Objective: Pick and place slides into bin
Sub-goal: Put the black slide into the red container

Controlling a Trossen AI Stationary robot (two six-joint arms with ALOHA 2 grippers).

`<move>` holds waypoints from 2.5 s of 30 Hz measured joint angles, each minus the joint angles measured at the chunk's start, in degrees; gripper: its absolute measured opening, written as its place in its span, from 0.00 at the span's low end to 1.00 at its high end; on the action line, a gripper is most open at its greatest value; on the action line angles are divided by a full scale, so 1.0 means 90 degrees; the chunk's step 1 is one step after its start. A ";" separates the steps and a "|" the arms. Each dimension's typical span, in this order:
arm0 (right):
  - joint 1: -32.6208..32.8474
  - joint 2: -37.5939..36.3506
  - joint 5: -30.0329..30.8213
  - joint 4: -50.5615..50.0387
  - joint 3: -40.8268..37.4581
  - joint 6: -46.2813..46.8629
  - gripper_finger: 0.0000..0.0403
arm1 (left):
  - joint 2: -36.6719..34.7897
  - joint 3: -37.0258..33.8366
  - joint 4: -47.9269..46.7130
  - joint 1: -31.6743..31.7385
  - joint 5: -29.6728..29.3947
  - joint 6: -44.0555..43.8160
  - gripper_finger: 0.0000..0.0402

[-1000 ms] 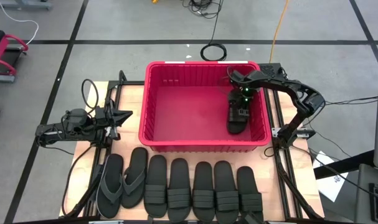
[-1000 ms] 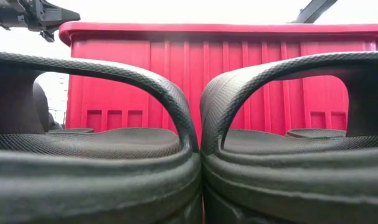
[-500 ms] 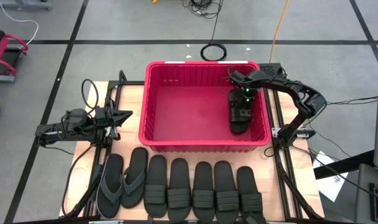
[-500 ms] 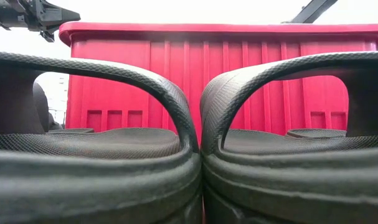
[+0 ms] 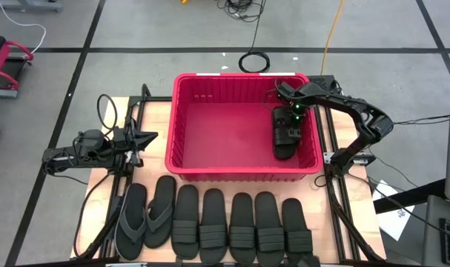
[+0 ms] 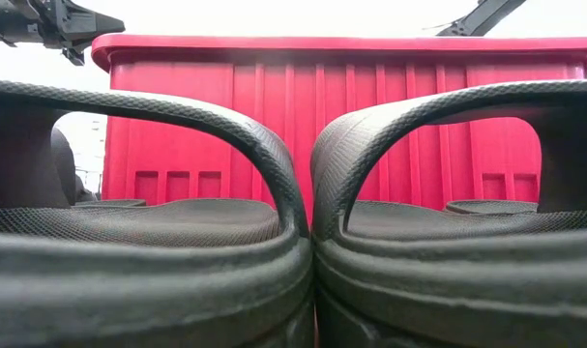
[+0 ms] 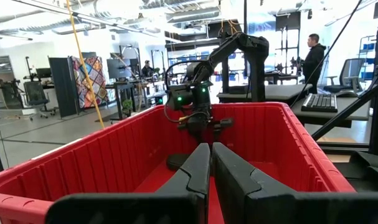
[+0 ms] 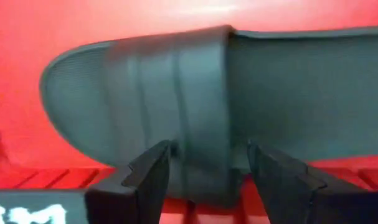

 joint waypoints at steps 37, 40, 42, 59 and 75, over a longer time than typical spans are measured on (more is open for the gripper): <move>0.0862 -0.0561 -0.0465 0.2084 0.0002 0.0668 0.02 | 0.0000 0.0002 0.0000 0.0001 0.0000 0.0000 0.06; 0.0862 -0.0403 -0.0102 0.2429 0.0004 0.0891 0.00 | 0.0000 0.0000 0.0000 0.0002 0.0000 -0.0002 0.06; 0.0864 -0.0328 0.0088 0.2555 0.0004 0.0946 0.00 | 0.0001 0.0002 0.0000 0.0001 -0.0002 0.0000 0.06; 0.0930 0.0526 -0.0003 0.2275 0.0005 0.0759 0.00 | 0.0001 0.0002 0.0000 0.0002 -0.0002 -0.0001 0.06; 0.0928 0.1120 0.0991 0.2337 0.0012 0.1178 0.00 | 0.0001 0.0001 0.0000 0.0001 -0.0001 0.0000 0.06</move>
